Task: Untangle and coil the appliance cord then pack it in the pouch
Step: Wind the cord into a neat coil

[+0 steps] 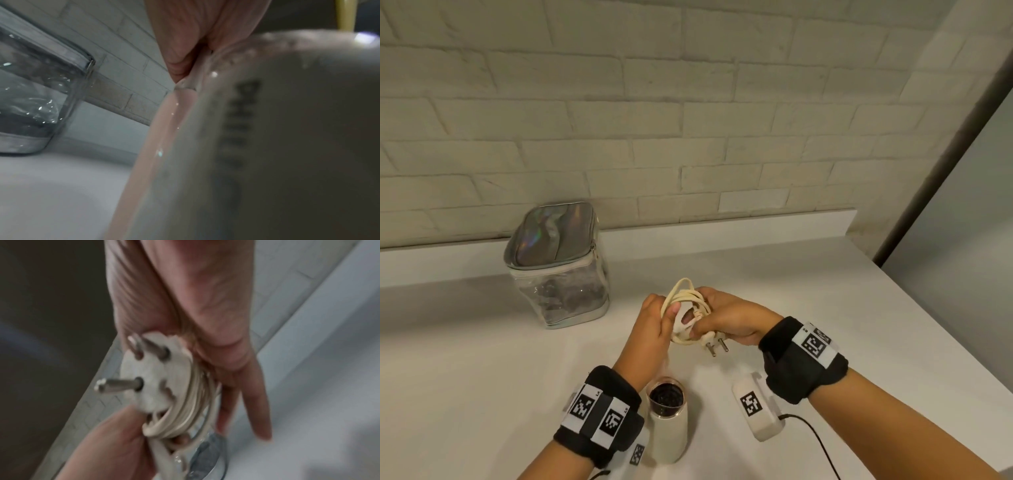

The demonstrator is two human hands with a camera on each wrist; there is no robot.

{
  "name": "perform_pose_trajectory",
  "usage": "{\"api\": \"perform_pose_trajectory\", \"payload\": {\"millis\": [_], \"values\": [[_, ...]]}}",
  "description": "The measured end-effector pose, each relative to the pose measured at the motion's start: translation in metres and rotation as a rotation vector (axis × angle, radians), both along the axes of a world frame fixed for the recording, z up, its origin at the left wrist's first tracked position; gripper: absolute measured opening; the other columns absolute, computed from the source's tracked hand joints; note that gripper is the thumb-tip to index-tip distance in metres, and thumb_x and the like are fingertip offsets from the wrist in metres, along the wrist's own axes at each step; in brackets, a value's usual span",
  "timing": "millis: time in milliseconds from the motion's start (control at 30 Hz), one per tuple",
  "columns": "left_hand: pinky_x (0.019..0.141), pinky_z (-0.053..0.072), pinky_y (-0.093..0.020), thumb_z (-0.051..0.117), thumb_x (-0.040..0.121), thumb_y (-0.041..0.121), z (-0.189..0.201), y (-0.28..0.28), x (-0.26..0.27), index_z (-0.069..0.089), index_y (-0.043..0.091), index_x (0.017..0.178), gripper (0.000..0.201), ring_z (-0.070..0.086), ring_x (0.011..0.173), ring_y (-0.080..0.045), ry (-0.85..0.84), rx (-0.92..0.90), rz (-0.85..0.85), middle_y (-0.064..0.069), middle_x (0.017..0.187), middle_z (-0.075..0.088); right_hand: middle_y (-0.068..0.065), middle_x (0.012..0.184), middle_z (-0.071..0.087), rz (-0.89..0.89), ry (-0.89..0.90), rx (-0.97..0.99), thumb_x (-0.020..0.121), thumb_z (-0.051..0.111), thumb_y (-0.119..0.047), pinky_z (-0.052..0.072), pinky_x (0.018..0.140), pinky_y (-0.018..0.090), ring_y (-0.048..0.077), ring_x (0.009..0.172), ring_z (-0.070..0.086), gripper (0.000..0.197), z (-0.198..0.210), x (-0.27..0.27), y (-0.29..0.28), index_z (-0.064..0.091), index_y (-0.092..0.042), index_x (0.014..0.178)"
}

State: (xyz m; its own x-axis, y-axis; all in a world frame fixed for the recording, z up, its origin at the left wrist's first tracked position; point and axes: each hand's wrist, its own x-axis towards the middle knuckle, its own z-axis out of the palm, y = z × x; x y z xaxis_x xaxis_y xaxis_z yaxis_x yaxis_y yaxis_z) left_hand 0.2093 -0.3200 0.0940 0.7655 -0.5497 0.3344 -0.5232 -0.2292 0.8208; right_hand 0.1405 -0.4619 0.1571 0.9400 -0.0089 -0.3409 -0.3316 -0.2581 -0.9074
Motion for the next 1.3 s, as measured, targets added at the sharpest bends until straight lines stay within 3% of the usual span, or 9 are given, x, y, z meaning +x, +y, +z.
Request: {"api": "perform_pose_trajectory", "payload": {"millis": [133, 333, 500, 733, 833, 933, 1033, 1200, 1300], "values": [[0.072, 0.035, -0.011, 0.037, 0.094, 0.03, -0.004, 0.01, 0.015, 0.053, 0.013, 0.105, 0.026, 0.05, 0.083, -0.003, 0.051, 0.02, 0.042, -0.004, 0.095, 0.052, 0.008, 0.103, 0.066, 0.092, -0.012, -0.187, 0.086, 0.058, -0.006, 0.05, 0.057, 0.015, 0.009, 0.063, 0.063, 0.04, 0.014, -0.009, -0.008, 0.052, -0.015, 0.125], [0.067, 0.042, -0.024, 0.038, 0.093, 0.041, -0.007, 0.017, 0.032, 0.059, 0.008, 0.107, 0.041, 0.056, 0.077, -0.018, 0.172, 0.001, 0.028, -0.016, 0.095, 0.063, -0.018, 0.075, 0.057, 0.125, -0.248, -0.705, 0.091, 0.052, -0.015, 0.037, 0.087, 0.029, 0.007, 0.082, 0.052, 0.021, 0.025, -0.024, -0.032, 0.063, -0.025, 0.106], [0.068, 0.045, -0.025, 0.037, 0.095, 0.031, -0.003, 0.011, 0.03, 0.056, 0.009, 0.111, 0.034, 0.057, 0.076, -0.018, 0.19, 0.025, 0.0, -0.016, 0.099, 0.062, -0.024, 0.082, 0.057, -0.016, -0.454, -0.714, 0.092, 0.051, -0.02, 0.028, 0.091, 0.032, -0.001, 0.088, 0.044, 0.02, 0.031, -0.033, -0.045, 0.056, -0.038, 0.084], [0.07, 0.047, -0.024, 0.036, 0.095, 0.031, 0.006, 0.014, 0.016, 0.054, 0.013, 0.105, 0.027, 0.059, 0.076, -0.015, 0.186, 0.021, -0.064, -0.007, 0.089, 0.059, -0.001, 0.083, 0.064, -0.248, -0.62, -1.174, 0.09, 0.053, -0.023, 0.022, 0.081, 0.033, 0.02, 0.09, 0.048, 0.015, 0.024, -0.025, -0.049, 0.064, -0.019, 0.099], [0.065, 0.046, -0.016, 0.036, 0.095, 0.029, 0.008, 0.009, 0.006, 0.055, 0.012, 0.1, 0.026, 0.058, 0.071, -0.008, 0.14, 0.025, -0.137, -0.002, 0.081, 0.059, 0.005, 0.09, 0.071, -0.406, -0.574, -0.898, 0.086, 0.059, -0.015, 0.041, 0.079, 0.028, 0.022, 0.081, 0.062, 0.008, 0.007, -0.011, -0.048, 0.067, -0.013, 0.087], [0.065, 0.046, -0.015, 0.036, 0.093, 0.033, 0.011, 0.004, -0.004, 0.055, 0.015, 0.099, 0.027, 0.057, 0.069, -0.003, 0.164, -0.014, -0.183, 0.005, 0.079, 0.057, -0.001, 0.06, 0.064, -0.609, -0.414, -0.255, 0.084, 0.06, -0.004, 0.051, 0.058, 0.021, 0.013, 0.054, 0.061, 0.015, -0.009, 0.0, -0.032, 0.066, -0.014, 0.075], [0.068, 0.046, -0.017, 0.035, 0.093, 0.037, 0.01, 0.003, -0.003, 0.054, 0.018, 0.098, 0.027, 0.057, 0.072, -0.001, 0.196, -0.043, -0.193, 0.004, 0.083, 0.058, 0.008, 0.061, 0.063, -0.648, -0.197, 0.187, 0.085, 0.062, -0.008, 0.055, 0.054, 0.024, 0.014, 0.049, 0.059, 0.015, -0.015, 0.004, -0.012, 0.065, 0.005, 0.093], [0.076, 0.046, -0.019, 0.036, 0.095, 0.028, 0.011, 0.005, 0.0, 0.052, 0.021, 0.096, 0.018, 0.057, 0.087, -0.01, 0.265, -0.064, -0.165, -0.002, 0.094, 0.06, -0.002, 0.051, 0.067, -0.533, -0.08, 0.336, 0.086, 0.061, -0.017, 0.055, 0.06, 0.024, 0.009, 0.048, 0.063, 0.013, -0.019, 0.001, -0.005, 0.066, -0.006, 0.085], [0.076, 0.047, -0.021, 0.035, 0.095, 0.034, 0.012, 0.006, -0.001, 0.051, 0.024, 0.093, 0.019, 0.058, 0.087, -0.011, 0.279, -0.09, -0.147, -0.001, 0.092, 0.06, 0.001, 0.068, 0.07, -0.441, -0.04, 0.416, 0.087, 0.057, -0.02, 0.053, 0.071, 0.027, 0.014, 0.063, 0.065, 0.015, -0.016, 0.001, -0.009, 0.067, -0.009, 0.085]]}}
